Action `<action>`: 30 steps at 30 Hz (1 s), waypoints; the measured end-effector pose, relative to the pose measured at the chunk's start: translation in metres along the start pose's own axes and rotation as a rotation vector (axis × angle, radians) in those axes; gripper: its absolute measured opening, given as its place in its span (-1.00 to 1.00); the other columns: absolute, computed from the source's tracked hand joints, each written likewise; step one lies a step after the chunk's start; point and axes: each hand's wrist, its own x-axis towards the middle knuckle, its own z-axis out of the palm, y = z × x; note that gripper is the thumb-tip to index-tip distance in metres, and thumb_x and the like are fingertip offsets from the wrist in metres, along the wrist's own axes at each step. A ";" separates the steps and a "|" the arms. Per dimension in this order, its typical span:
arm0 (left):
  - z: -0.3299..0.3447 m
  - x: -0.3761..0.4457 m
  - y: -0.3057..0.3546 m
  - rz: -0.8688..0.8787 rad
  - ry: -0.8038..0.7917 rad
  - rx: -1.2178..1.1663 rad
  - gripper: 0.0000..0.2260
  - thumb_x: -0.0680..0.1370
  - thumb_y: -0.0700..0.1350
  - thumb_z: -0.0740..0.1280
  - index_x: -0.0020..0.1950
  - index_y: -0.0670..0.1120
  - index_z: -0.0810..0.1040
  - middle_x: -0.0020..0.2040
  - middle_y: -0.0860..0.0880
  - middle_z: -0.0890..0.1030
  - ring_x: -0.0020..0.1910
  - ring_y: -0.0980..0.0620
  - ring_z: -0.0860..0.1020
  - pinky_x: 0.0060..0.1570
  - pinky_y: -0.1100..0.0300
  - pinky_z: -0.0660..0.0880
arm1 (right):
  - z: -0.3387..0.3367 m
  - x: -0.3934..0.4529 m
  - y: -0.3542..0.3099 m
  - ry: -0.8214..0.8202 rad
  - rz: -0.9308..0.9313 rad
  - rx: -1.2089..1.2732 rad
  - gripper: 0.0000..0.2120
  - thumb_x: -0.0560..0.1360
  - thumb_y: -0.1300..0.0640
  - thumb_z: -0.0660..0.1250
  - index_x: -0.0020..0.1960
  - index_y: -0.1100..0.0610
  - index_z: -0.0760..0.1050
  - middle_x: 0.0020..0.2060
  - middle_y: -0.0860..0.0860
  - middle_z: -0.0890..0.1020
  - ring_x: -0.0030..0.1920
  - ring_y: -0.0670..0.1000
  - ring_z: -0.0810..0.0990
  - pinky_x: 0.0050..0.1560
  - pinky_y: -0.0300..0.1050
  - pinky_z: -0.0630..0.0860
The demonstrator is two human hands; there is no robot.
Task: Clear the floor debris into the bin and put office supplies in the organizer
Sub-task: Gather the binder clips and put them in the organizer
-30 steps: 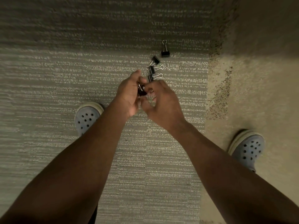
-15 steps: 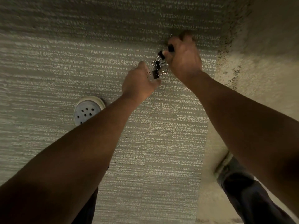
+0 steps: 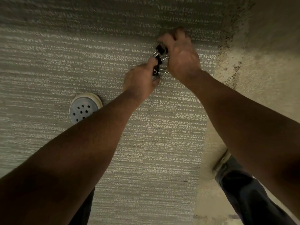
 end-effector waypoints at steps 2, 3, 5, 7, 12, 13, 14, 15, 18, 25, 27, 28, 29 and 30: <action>0.003 0.002 0.001 0.039 0.007 0.016 -0.59 0.48 -0.02 0.44 0.27 -0.04 0.40 -0.02 -0.05 0.65 -0.15 0.00 0.61 -0.20 0.17 0.51 | -0.002 -0.001 -0.001 -0.049 -0.072 -0.060 -0.57 0.49 0.24 0.34 0.31 0.04 0.36 0.26 0.17 0.38 0.21 0.17 0.40 0.08 0.04 0.52; 0.004 0.003 0.001 0.050 0.010 0.025 -0.62 0.49 -0.03 0.43 0.26 -0.05 0.43 0.01 -0.06 0.65 -0.10 -0.03 0.62 -0.13 0.11 0.55 | -0.002 -0.002 -0.001 -0.076 -0.101 -0.087 -0.58 0.50 0.23 0.33 0.32 0.03 0.36 0.28 0.17 0.37 0.23 0.17 0.39 0.10 0.05 0.52; 0.006 0.003 0.002 0.046 0.014 0.029 -0.66 0.51 -0.04 0.41 0.23 -0.09 0.46 0.03 -0.08 0.65 -0.06 -0.05 0.62 -0.06 0.07 0.56 | -0.002 -0.002 0.000 -0.100 -0.137 -0.106 -0.60 0.52 0.24 0.32 0.33 0.06 0.38 0.29 0.16 0.35 0.24 0.16 0.37 0.11 0.03 0.51; 0.007 0.001 0.001 0.020 0.020 -0.019 -0.68 0.51 -0.04 0.41 0.20 -0.11 0.47 0.02 -0.08 0.66 -0.08 -0.03 0.62 -0.11 0.13 0.53 | -0.005 -0.001 0.001 -0.092 -0.151 -0.099 -0.64 0.53 0.26 0.30 0.30 0.09 0.39 0.27 0.17 0.36 0.20 0.15 0.39 0.07 -0.01 0.52; -0.002 -0.010 -0.011 -0.183 -0.041 -0.351 -0.74 0.46 -0.04 0.46 0.03 -0.11 0.49 -0.15 0.02 0.61 -0.26 0.12 0.57 -0.37 0.34 0.43 | -0.011 0.007 0.004 -0.138 0.000 0.051 -0.70 0.46 0.34 0.35 0.14 0.12 0.43 0.17 0.17 0.42 -0.05 0.02 0.43 -0.08 -0.15 0.47; -0.006 -0.013 -0.012 -0.302 -0.054 -0.526 -0.76 0.45 -0.02 0.47 -0.02 -0.10 0.50 -0.20 0.05 0.58 -0.32 0.16 0.52 -0.42 0.36 0.40 | -0.012 0.008 0.006 -0.128 0.018 0.071 -0.75 0.47 0.35 0.34 0.10 0.14 0.45 0.15 0.16 0.44 -0.09 0.01 0.43 -0.13 -0.18 0.43; -0.010 -0.016 -0.014 -0.433 -0.073 -0.731 -0.76 0.45 -0.01 0.47 -0.04 -0.12 0.51 -0.25 0.06 0.56 -0.39 0.17 0.48 -0.48 0.34 0.37 | -0.012 0.008 0.008 -0.111 0.021 0.072 -0.80 0.48 0.35 0.32 0.06 0.16 0.47 0.12 0.16 0.46 -0.12 0.00 0.43 -0.17 -0.20 0.39; -0.014 -0.018 -0.016 -0.535 -0.098 -0.924 -0.74 0.45 -0.02 0.46 -0.03 -0.16 0.53 -0.30 0.05 0.54 -0.44 0.16 0.43 -0.54 0.30 0.33 | -0.011 0.007 0.011 -0.098 0.025 0.070 -0.84 0.48 0.34 0.30 0.03 0.17 0.48 0.11 0.16 0.48 -0.13 -0.01 0.43 -0.18 -0.22 0.37; -0.023 -0.021 -0.022 -0.652 -0.171 -1.256 -0.88 0.47 -0.12 0.41 -0.09 -0.14 0.54 -0.33 0.01 0.56 -0.47 0.13 0.40 -0.59 0.31 0.24 | -0.006 -0.001 0.020 -0.088 0.096 0.117 -0.90 0.47 0.28 0.32 -0.02 0.17 0.49 0.05 0.14 0.51 -0.12 0.00 0.45 -0.21 -0.25 0.37; -0.035 -0.014 -0.021 -0.621 -0.225 -1.419 -0.80 0.43 -0.37 0.14 -0.23 -0.07 0.38 -0.34 -0.08 0.56 -0.42 0.03 0.42 -0.55 0.29 0.21 | -0.008 -0.035 0.021 -0.028 0.346 0.803 -0.88 0.48 0.25 0.26 -0.01 0.09 0.41 -0.31 -0.13 0.54 -0.34 -0.08 0.41 -0.41 -0.26 0.37; -0.037 -0.009 -0.017 -0.584 -0.227 -1.433 -0.75 0.40 -0.40 0.09 -0.17 -0.10 0.44 -0.36 -0.07 0.55 -0.43 0.01 0.42 -0.53 0.29 0.20 | -0.009 -0.046 0.018 -0.090 0.529 1.108 -0.81 0.53 0.24 0.13 -0.02 0.06 0.49 -0.36 -0.18 0.56 -0.36 -0.09 0.40 -0.40 -0.25 0.37; -0.039 -0.007 -0.016 -0.571 -0.232 -1.441 -0.74 0.40 -0.39 0.07 -0.13 -0.12 0.47 -0.35 -0.07 0.54 -0.42 0.01 0.43 -0.51 0.28 0.21 | -0.008 -0.051 0.018 -0.126 0.632 1.250 -0.76 0.53 0.24 0.08 -0.08 0.07 0.52 -0.35 -0.12 0.54 -0.35 -0.08 0.39 -0.38 -0.22 0.36; -0.040 -0.005 -0.015 -0.561 -0.242 -1.458 -0.74 0.40 -0.37 0.07 -0.12 -0.14 0.49 -0.35 -0.07 0.53 -0.41 0.01 0.43 -0.49 0.27 0.22 | -0.007 -0.054 0.018 -0.160 0.735 1.376 -0.73 0.53 0.21 0.06 -0.17 0.08 0.51 -0.34 -0.06 0.50 -0.34 -0.06 0.37 -0.37 -0.20 0.35; -0.042 -0.004 -0.013 -0.552 -0.254 -1.480 -0.78 0.41 -0.33 0.08 -0.15 -0.14 0.48 -0.34 -0.07 0.52 -0.40 0.01 0.43 -0.47 0.26 0.23 | -0.006 -0.056 0.018 -0.194 0.828 1.492 -0.73 0.52 0.17 0.06 -0.27 0.08 0.47 -0.36 -0.04 0.46 -0.36 -0.05 0.35 -0.38 -0.20 0.32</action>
